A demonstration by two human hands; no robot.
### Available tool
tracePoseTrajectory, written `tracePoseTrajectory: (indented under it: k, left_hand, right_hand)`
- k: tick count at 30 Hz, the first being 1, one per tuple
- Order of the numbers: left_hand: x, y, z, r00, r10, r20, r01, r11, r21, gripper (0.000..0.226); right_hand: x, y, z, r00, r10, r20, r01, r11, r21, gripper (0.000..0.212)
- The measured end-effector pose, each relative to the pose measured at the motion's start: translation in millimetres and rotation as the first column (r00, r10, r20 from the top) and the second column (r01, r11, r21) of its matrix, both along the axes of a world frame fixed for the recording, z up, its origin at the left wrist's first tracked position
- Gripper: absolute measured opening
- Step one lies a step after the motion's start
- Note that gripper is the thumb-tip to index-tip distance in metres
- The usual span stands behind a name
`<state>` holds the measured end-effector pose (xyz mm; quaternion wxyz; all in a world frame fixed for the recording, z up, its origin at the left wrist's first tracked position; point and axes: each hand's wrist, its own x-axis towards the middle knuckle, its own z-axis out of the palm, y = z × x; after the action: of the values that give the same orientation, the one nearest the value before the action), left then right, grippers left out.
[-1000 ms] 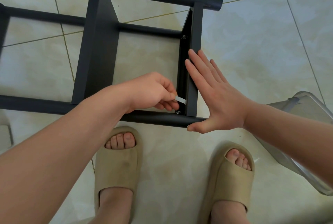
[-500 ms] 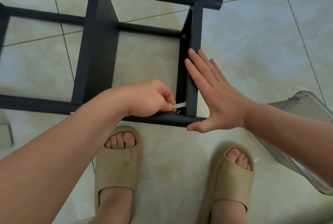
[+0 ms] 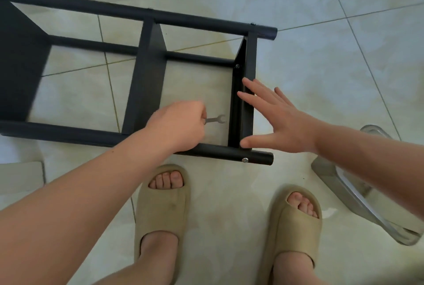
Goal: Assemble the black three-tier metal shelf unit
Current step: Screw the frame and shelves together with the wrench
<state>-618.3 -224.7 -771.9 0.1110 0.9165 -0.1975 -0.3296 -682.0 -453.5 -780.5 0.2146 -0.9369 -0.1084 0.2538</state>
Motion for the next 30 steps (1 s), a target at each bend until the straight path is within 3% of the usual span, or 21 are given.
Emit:
tracePoseTrajectory:
  k: [3,7,9,11,14,20,30]
  left_hand:
    - [7.5,19.7,18.1,0.981,0.059,0.182,-0.038,0.992,-0.117,0.009]
    - [23.8,53.0,35.9,0.943,0.173,0.286,-0.162,0.985,-0.062,0.014]
    - [28.2,68.7,43.2,0.95,0.228,0.215,-0.233,0.973,-0.003,0.012]
    - [28.1,79.2,49.6,0.96,0.278,0.043,-0.28,0.958,0.052,0.017]
    - [23.7,86.5,52.8,0.954,0.279,-0.111,-0.271,0.959,0.081,0.022]
    - [19.2,82.9,49.6,0.915,0.369,-0.164,-0.375,0.927,-0.006,0.018]
    - [9.0,26.2,46.4,0.912,0.322,-0.252,-0.361,0.924,-0.127,0.017]
  right_hand:
    - [6.0,13.8,19.2,0.997,-0.006,0.074,0.013,0.996,-0.087,0.089]
    - [14.0,52.8,42.0,0.994,0.107,0.027,-0.101,0.98,-0.17,0.077]
    - [14.2,76.1,51.3,0.986,0.163,-0.025,-0.165,0.965,-0.206,0.075]
    - [11.5,98.4,58.4,0.978,0.195,-0.07,-0.206,0.95,-0.236,0.074]
    - [4.1,126.5,55.1,0.98,0.145,-0.135,-0.176,0.951,-0.255,0.068]
    - [-16.6,134.6,25.9,0.98,-0.03,-0.195,-0.035,0.946,-0.322,0.027]
    - [-11.7,60.5,42.9,0.956,-0.11,-0.27,-0.001,0.925,-0.379,0.027]
